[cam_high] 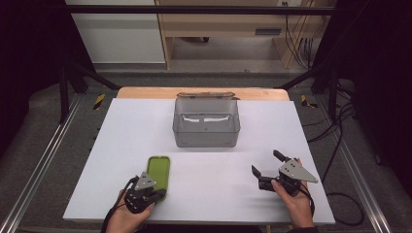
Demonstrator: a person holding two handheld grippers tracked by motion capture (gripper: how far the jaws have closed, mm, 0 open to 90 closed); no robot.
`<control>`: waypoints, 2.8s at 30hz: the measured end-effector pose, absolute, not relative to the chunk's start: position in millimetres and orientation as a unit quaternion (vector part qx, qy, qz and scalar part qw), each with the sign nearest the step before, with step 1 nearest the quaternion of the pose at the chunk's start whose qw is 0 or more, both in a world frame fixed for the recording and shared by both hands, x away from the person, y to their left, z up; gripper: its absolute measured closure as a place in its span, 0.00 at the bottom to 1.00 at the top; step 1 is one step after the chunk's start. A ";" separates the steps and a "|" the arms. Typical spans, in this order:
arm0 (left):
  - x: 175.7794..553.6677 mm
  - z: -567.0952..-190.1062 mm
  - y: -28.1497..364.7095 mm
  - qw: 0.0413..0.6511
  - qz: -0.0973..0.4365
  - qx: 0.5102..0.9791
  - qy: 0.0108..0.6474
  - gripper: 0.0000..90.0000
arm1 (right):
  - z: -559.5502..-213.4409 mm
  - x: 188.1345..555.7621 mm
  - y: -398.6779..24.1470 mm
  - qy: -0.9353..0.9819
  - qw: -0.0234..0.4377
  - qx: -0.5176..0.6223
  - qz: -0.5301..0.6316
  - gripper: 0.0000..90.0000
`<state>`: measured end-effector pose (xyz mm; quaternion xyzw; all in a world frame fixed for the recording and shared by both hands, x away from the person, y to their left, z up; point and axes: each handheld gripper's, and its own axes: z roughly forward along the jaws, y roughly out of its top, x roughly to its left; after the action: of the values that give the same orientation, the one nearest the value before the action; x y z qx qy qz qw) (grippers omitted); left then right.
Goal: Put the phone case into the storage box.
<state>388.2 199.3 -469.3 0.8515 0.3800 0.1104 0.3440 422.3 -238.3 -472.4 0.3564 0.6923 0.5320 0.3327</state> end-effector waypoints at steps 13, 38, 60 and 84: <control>413.6 -469.4 129.3 0.353 0.103 0.869 0.329 1.00 | -472.1 421.9 -241.0 0.691 0.334 0.358 0.532 0.06; 437.1 -470.5 85.1 0.362 0.085 0.862 0.346 1.00 | -471.7 422.6 -243.2 0.692 0.334 0.358 0.531 0.06; 431.7 -432.6 130.9 0.385 0.149 0.858 0.306 1.00 | -471.6 422.3 -243.4 0.693 0.335 0.356 0.529 0.05; 445.1 -433.2 163.5 0.363 0.215 0.871 0.251 0.68 | -471.8 422.4 -243.4 0.694 0.336 0.356 0.529 0.05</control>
<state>445.1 163.5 -433.2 0.8711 0.2514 0.2150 0.3630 422.4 -243.4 -471.8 0.3564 0.6936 0.5285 0.3357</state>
